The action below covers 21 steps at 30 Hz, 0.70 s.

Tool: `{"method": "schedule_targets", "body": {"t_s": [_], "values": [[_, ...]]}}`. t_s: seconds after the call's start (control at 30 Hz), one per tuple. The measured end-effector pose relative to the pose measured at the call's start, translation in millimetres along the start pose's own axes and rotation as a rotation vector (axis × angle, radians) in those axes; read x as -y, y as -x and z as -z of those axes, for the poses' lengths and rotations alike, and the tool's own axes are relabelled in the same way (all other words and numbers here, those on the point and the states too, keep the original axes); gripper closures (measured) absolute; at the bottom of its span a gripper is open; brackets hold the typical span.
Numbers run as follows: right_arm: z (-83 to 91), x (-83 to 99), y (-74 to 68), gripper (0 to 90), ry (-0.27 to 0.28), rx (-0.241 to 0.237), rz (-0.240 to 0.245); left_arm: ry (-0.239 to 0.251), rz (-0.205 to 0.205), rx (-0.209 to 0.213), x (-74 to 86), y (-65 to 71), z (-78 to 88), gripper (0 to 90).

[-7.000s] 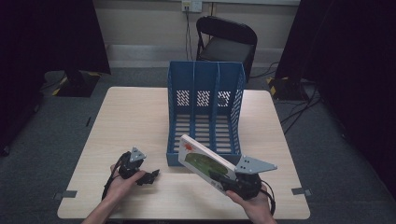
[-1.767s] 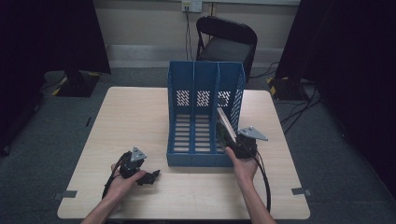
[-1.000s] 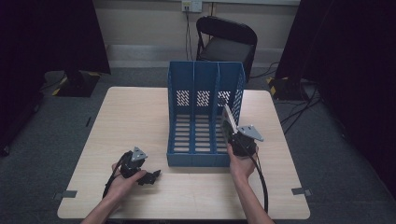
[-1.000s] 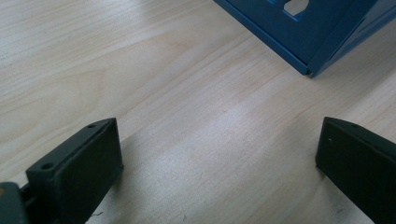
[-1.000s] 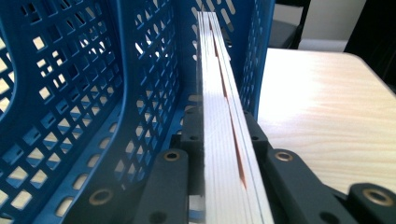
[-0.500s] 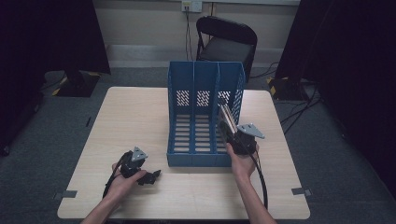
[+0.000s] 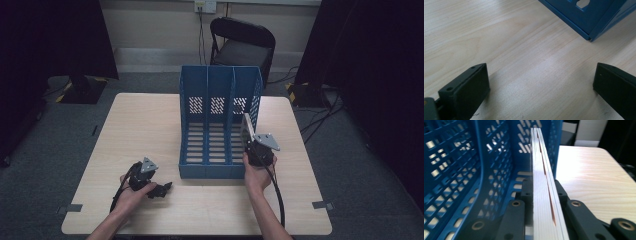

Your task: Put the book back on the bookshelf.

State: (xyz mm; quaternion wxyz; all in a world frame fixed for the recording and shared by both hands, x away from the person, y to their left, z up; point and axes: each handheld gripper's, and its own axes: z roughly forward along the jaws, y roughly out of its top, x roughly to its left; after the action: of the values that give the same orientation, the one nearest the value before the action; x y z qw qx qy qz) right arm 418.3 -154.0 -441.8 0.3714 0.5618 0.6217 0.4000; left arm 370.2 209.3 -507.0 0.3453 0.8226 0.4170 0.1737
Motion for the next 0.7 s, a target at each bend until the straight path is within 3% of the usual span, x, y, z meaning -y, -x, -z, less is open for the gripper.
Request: {"method": "schedule_targets", "body": {"t_s": [0.3,0.6,0.7], "values": [[-0.7,0.2,-1.2,76.7,0.005,0.064,-0.023,0.001,0.0,0.0,0.1,0.1,0.0,0.3],[3.7,-3.9,2.6,69.8,0.002,0.056,-0.001,0.001,0.0,0.0,0.1,0.1,0.0,0.2],[5.0,-3.9,2.3,75.1,-0.001,0.044,0.006,0.0,0.0,0.0,0.1,0.1,0.1,0.2]]}}
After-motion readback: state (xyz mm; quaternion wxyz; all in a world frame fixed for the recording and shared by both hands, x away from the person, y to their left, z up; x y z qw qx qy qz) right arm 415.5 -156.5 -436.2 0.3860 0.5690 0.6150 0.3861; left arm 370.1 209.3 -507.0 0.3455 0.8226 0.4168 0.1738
